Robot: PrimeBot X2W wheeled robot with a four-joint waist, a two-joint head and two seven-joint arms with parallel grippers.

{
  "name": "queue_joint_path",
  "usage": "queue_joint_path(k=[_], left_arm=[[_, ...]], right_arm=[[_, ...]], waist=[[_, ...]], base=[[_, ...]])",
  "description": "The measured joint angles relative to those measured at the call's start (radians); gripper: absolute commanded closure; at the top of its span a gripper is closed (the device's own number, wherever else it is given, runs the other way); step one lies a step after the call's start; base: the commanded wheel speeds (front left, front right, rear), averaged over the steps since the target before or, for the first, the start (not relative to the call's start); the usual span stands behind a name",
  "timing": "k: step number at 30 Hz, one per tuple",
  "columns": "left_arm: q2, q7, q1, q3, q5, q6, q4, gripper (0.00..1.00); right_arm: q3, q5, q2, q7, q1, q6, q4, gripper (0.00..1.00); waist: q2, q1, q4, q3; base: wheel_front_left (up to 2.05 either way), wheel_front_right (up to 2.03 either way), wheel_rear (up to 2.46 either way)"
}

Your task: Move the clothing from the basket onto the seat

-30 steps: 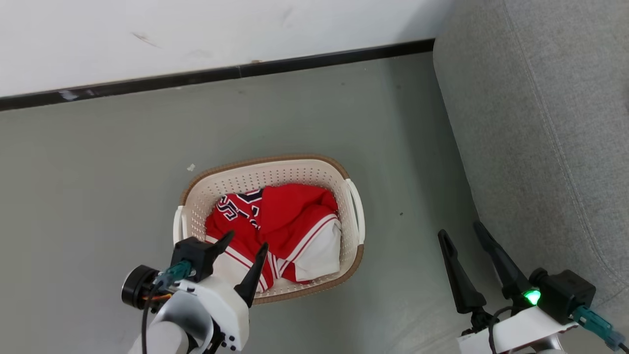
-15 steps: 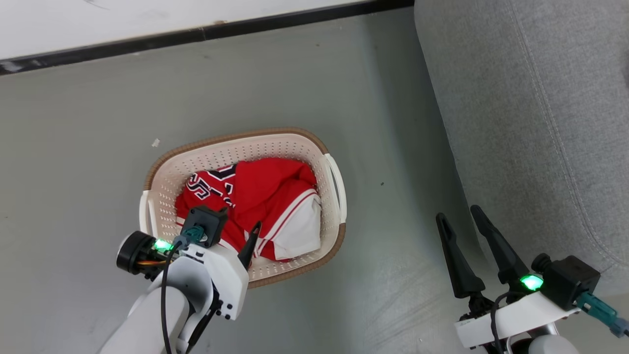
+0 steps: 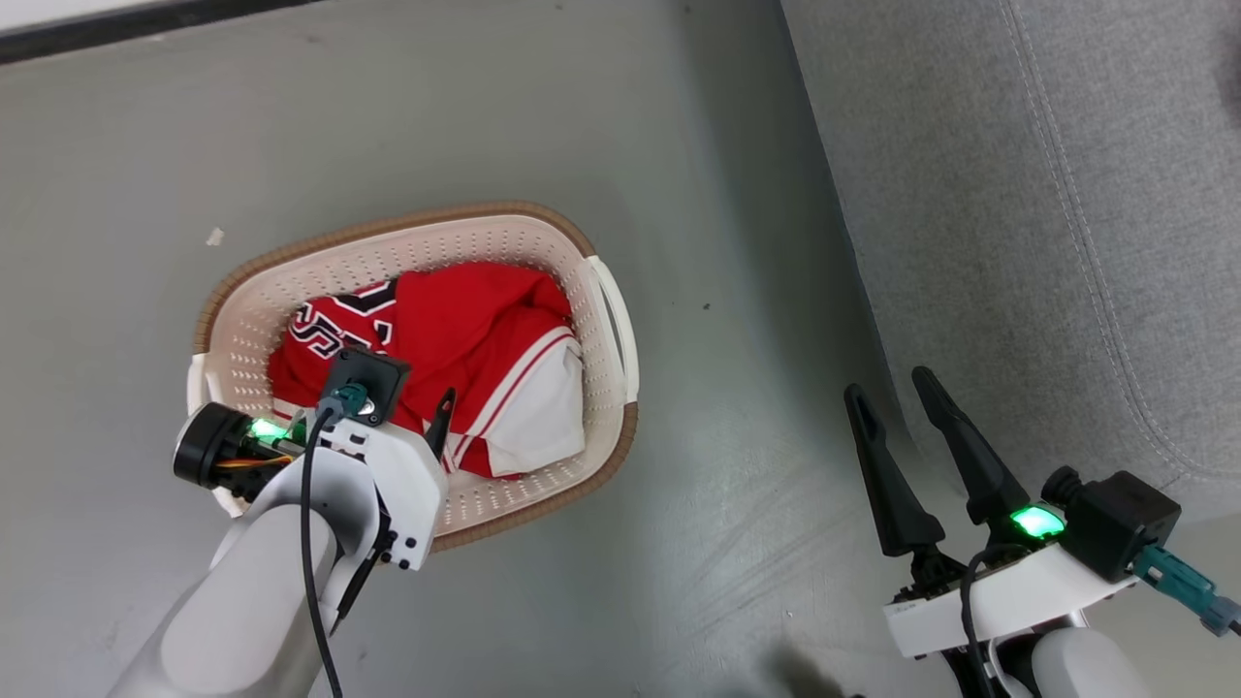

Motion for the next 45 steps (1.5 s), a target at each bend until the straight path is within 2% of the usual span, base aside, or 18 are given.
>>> queue_joint_path(k=[25,45], left_arm=[[0.046,0.026,-0.099,0.044,0.019,0.043,0.104,0.0],[0.053,0.066,-0.165,0.064,0.027,0.089,0.169,0.0]], right_arm=[[0.041,0.062,0.001,0.0,-0.092,0.0,-0.003,0.0],[0.06,0.086,0.001,-0.003,-0.152,0.0,-0.002,0.0]], waist=[[0.0,0.0,-0.111,0.15],[0.0,0.0,-0.15,0.236]], base=[[0.0,0.0,0.0],[0.0,0.0,0.0]])
